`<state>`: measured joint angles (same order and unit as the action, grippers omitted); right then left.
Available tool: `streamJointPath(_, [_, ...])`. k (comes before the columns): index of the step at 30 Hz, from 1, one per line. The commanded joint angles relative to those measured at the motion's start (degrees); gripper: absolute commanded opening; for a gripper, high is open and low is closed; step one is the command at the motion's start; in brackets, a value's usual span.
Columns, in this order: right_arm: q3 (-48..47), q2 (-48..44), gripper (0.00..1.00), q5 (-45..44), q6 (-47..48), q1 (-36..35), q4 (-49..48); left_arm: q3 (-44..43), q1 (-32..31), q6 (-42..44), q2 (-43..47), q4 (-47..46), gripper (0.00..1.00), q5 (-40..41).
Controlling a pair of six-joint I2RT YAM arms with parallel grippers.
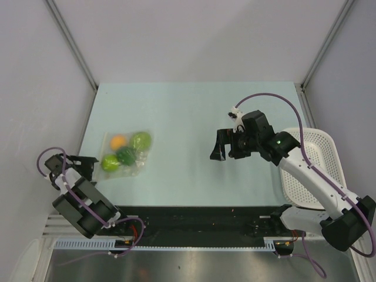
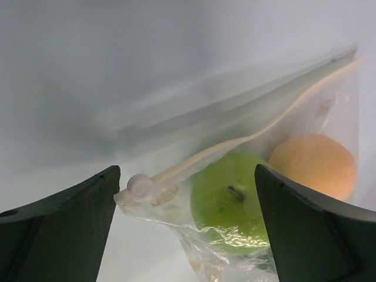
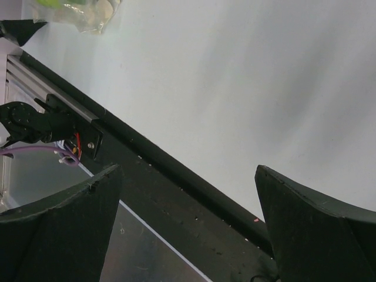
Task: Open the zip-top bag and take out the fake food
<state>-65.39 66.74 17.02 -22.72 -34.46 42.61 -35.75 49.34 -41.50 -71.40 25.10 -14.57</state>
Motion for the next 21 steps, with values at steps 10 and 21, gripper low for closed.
streamJointPath(10, [-1.58,2.86,1.00,-0.31,3.03,-1.84,-3.85,7.62,1.28,1.24,7.05,-12.28,0.51,-14.00])
streamJointPath(21, [-2.64,7.35,1.00,-3.21,7.34,-5.44,-11.84,8.08,-3.89,-2.27,14.00,-8.15,0.00,-20.06])
